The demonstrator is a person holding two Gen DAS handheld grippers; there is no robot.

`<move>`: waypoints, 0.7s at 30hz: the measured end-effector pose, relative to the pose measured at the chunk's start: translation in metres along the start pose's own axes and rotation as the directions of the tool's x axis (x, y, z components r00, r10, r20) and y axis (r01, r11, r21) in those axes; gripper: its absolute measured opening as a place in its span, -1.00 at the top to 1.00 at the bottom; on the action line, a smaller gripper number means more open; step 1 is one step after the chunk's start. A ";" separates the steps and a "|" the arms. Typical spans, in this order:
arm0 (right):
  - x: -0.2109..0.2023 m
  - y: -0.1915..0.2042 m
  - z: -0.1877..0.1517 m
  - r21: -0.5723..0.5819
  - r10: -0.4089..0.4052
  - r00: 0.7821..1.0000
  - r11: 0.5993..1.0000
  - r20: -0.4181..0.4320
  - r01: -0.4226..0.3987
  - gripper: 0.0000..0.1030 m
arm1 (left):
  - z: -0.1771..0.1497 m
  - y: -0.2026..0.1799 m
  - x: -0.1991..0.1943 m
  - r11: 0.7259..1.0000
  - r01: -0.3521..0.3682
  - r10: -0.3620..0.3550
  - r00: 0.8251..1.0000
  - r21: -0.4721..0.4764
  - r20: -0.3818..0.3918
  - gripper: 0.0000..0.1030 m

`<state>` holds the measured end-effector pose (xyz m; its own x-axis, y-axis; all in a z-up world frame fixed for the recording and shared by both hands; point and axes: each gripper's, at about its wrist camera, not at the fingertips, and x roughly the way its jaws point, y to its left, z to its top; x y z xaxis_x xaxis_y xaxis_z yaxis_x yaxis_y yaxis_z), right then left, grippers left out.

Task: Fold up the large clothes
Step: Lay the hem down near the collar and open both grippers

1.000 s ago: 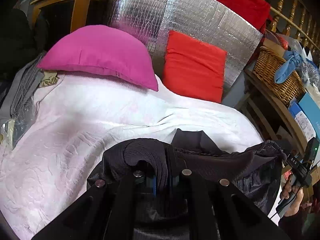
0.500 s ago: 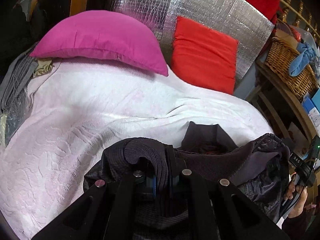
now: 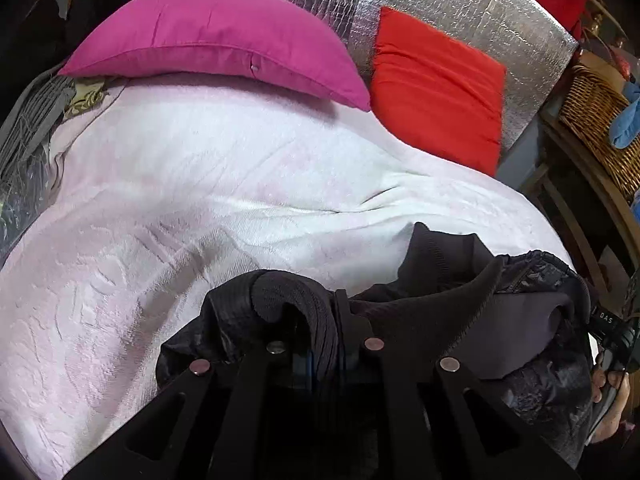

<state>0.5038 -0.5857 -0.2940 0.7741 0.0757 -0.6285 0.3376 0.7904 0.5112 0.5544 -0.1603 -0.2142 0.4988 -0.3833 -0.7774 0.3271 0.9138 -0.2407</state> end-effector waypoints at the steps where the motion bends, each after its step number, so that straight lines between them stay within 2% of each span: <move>1: 0.002 -0.002 0.000 0.012 0.007 1.000 1.000 -0.009 -0.007 0.80 | 0.000 0.001 0.002 1.000 -0.003 0.003 1.000 -0.004 -0.002 0.79; 8: 0.009 -0.007 0.001 0.058 0.025 0.998 0.998 -0.054 -0.022 0.75 | -0.004 -0.001 0.014 0.999 -0.032 0.032 0.999 -0.020 -0.005 0.75; 11: 0.004 -0.009 0.001 0.084 0.069 0.996 0.994 -0.054 -0.065 0.58 | -0.004 -0.002 0.011 1.000 -0.014 0.014 1.000 -0.019 -0.013 0.76; 12: 0.002 -0.011 0.001 0.103 0.105 0.993 0.990 -0.054 -0.099 0.43 | -0.004 -0.002 0.009 1.000 -0.011 0.011 1.000 -0.019 -0.016 0.74; 14: -0.005 -0.014 0.002 0.128 0.168 0.985 0.978 -0.037 -0.162 -0.03 | -0.005 -0.004 0.003 1.000 0.001 -0.002 1.000 -0.019 -0.017 0.66; 15: -0.012 -0.014 0.002 0.133 0.197 0.980 0.972 -0.009 -0.194 -0.42 | -0.006 -0.005 0.000 1.000 0.004 -0.005 1.000 -0.018 -0.016 0.57; 17: -0.031 -0.013 0.001 0.124 0.209 0.976 0.969 0.060 -0.215 -0.48 | -0.009 -0.009 -0.013 1.000 0.002 -0.002 1.000 -0.012 -0.004 0.24; 19: -0.046 -0.010 0.002 0.109 0.210 0.974 0.970 0.085 -0.219 -0.48 | -0.012 -0.012 -0.026 1.000 0.018 -0.018 1.000 -0.004 0.019 -0.43; 21: -0.065 -0.009 0.002 0.099 0.217 0.970 0.969 0.107 -0.228 -0.48 | -0.018 -0.018 -0.050 1.000 -0.006 0.005 0.996 0.018 0.089 -0.63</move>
<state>0.4521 -0.5986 -0.2567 0.8817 0.1801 -0.4361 0.2037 0.6884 0.6962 0.5092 -0.1549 -0.1809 0.5695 -0.3893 -0.7239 0.3382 0.9137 -0.2253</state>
